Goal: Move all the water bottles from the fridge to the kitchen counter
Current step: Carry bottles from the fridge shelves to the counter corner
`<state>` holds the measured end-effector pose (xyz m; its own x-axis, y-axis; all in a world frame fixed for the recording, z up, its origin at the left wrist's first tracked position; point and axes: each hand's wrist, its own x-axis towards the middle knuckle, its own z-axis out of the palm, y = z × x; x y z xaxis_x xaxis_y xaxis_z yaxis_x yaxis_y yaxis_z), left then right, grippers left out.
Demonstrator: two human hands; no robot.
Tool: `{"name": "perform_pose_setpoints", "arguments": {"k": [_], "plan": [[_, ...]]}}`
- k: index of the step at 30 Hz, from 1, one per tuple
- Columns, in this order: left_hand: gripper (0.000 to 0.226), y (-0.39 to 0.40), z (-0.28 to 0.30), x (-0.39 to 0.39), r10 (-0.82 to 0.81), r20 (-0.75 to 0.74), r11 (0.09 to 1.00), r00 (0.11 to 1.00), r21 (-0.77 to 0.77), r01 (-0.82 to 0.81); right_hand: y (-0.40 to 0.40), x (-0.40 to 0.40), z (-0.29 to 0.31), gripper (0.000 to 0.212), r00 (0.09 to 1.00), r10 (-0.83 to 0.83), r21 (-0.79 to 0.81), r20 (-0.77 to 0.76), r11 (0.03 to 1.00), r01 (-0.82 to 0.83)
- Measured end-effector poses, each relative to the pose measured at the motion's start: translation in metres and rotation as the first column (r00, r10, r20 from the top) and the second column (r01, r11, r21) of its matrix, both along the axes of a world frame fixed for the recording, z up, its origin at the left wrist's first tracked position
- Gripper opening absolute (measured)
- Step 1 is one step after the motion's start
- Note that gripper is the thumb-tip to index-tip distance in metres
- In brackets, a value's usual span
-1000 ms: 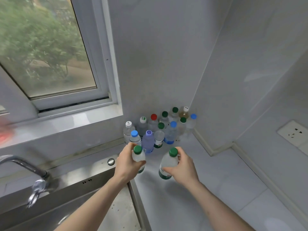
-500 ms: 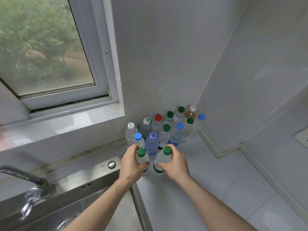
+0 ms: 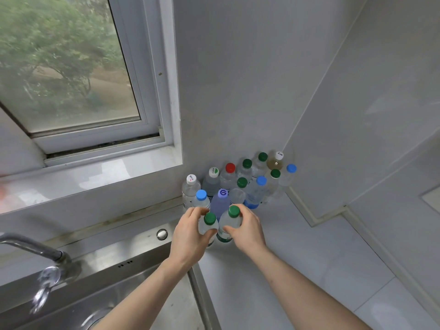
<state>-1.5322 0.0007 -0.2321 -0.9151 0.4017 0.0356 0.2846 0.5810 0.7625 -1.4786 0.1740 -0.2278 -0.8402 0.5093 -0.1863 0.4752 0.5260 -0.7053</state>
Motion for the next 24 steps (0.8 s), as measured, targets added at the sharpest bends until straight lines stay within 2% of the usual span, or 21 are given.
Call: {"name": "perform_pose_setpoints", "arguments": {"k": [6,10,12,17,24], "plan": [[0.055,-0.009,0.014,0.004,-0.035,-0.022,0.999,0.999,-0.035,0.034,0.001,0.007,0.006,0.063,0.999,-0.009,-0.027,0.038,1.000,0.010],[0.068,-0.022,0.029,0.015,-0.103,-0.038,0.988,0.994,-0.118,0.098,-0.007,0.020,0.016,0.077,0.999,-0.008,-0.029,0.052,1.000,0.010],[0.066,-0.031,0.042,0.023,-0.153,-0.057,0.982,0.987,-0.125,0.145,-0.011,0.036,0.029,0.083,0.999,0.000,-0.038,0.034,0.999,0.001],[0.049,-0.054,0.082,0.069,-0.262,-0.129,0.955,0.956,-0.179,0.238,-0.011,0.106,0.082,0.085,0.995,0.095,-0.001,-0.028,0.995,-0.095],[0.054,-0.046,0.116,0.160,-0.421,-0.194,0.902,0.886,-0.195,0.386,-0.006,0.254,0.130,0.077,0.994,0.092,0.031,-0.062,0.995,-0.090]]}}
